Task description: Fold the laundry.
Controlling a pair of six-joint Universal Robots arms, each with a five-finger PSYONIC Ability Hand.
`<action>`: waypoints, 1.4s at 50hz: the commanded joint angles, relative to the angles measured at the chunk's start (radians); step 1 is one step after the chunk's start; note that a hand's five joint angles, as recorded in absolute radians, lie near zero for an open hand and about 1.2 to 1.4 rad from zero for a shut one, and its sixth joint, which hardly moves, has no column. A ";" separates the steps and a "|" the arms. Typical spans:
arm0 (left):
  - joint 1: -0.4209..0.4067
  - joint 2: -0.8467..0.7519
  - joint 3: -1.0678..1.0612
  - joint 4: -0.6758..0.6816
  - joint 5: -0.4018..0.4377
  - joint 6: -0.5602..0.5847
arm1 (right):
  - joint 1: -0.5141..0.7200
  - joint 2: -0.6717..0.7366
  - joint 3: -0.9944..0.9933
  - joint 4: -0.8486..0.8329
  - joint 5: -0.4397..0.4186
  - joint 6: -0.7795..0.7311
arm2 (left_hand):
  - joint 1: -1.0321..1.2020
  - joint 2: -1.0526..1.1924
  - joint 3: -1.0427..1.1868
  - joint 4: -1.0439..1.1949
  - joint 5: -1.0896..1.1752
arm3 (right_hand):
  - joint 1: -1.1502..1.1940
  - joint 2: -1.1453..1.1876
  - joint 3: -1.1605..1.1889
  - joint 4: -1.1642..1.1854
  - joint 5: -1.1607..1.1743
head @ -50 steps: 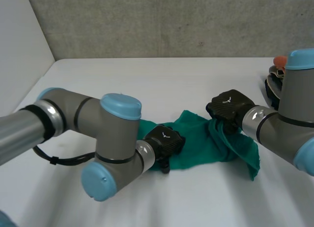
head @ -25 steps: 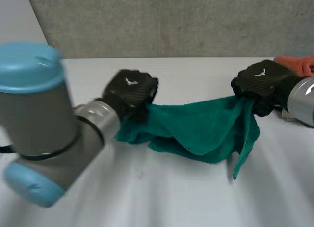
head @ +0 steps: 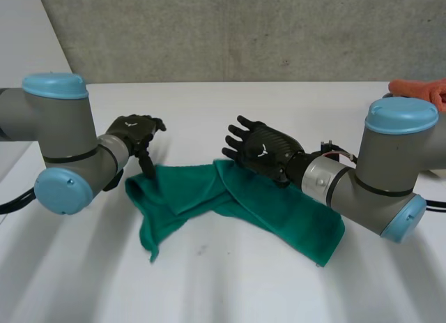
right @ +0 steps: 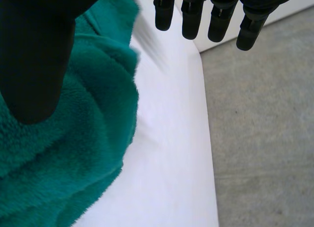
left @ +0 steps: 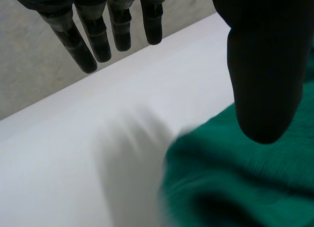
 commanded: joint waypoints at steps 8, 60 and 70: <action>-0.079 0.302 -0.300 0.092 0.033 0.003 | -0.010 -0.386 0.155 0.233 0.500 0.865 | 0.033 0.021 0.022 0.028 0.032 | -0.050 -0.031 -0.030 -0.034 -0.039; -0.058 -0.158 0.306 0.113 -0.008 0.186 | -0.038 -0.148 0.204 -0.420 0.520 0.528 | 1.134 1.122 1.123 1.129 1.133 | 1.171 1.191 1.192 1.188 1.182; 0.019 0.028 0.478 0.534 0.019 -0.017 | -0.099 -0.130 -0.331 -0.455 0.593 0.709 | 1.134 1.122 1.123 1.129 1.133 | 1.171 1.191 1.192 1.188 1.182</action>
